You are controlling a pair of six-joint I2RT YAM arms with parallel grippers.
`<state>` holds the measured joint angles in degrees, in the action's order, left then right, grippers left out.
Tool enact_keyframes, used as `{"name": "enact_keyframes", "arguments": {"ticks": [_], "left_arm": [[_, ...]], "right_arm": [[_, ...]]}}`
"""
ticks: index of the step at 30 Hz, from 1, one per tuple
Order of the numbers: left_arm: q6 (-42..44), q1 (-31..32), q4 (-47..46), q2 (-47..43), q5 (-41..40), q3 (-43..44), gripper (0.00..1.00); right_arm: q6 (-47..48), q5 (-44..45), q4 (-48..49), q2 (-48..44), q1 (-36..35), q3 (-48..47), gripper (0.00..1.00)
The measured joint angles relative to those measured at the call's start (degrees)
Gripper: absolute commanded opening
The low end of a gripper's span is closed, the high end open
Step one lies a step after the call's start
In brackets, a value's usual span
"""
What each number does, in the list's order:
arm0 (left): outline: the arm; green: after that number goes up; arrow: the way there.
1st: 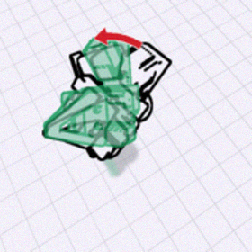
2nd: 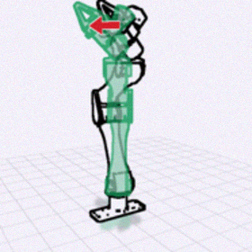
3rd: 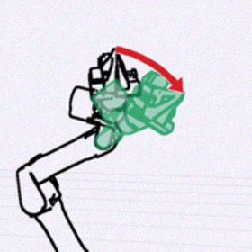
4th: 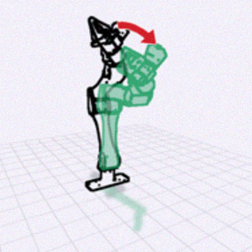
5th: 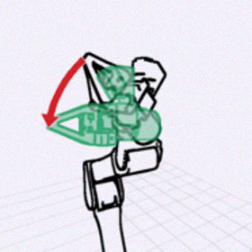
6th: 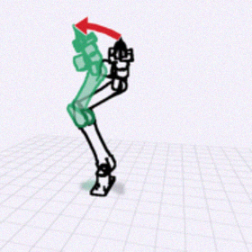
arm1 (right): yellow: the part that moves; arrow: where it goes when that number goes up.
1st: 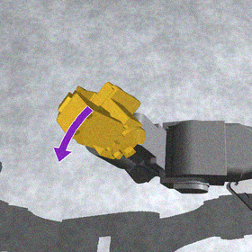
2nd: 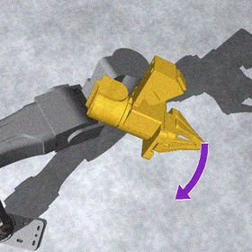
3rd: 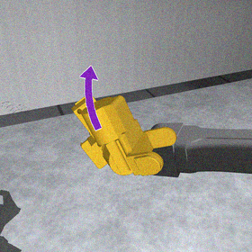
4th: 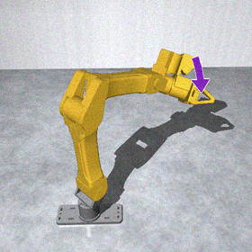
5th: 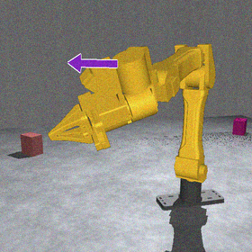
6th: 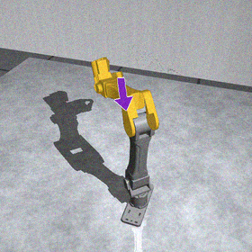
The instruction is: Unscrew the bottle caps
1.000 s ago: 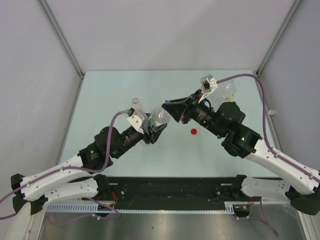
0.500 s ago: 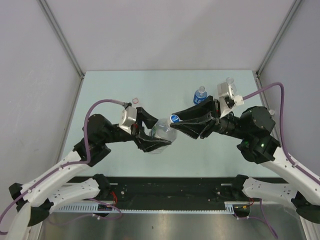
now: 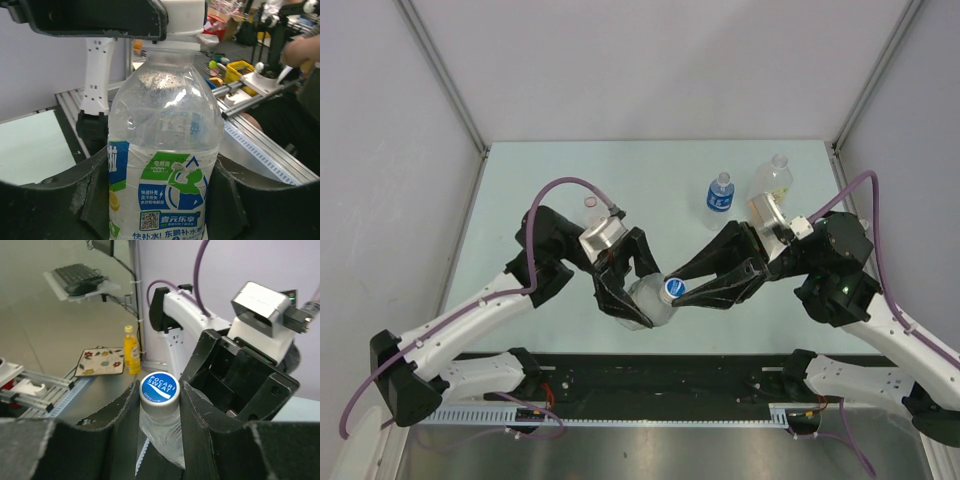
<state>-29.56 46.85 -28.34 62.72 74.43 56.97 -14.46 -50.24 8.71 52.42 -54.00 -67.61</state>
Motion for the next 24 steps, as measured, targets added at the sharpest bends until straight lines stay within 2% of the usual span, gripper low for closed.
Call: {"name": "enact_keyframes", "arguments": {"ticks": [5,10,20,24], "left_arm": [[-1.95,0.13,-1.36,1.31,5.14,0.00,0.00],[-1.95,0.17,-0.11,1.81,6.08,0.00,0.00],[1.11,-0.94,8.04,1.95,1.33,-0.02,0.01],[3.30,-1.79,11.43,1.22,-2.69,-0.02,0.02]], "right_arm": [[0.07,-4.44,-1.14,0.92,0.00,0.00,0.00],[0.20,-6.12,-1.57,1.55,0.04,0.00,0.00],[0.07,-6.71,-2.78,1.84,2.91,0.04,0.00],[-0.04,-3.17,-4.48,0.79,5.33,0.42,0.00]]}}
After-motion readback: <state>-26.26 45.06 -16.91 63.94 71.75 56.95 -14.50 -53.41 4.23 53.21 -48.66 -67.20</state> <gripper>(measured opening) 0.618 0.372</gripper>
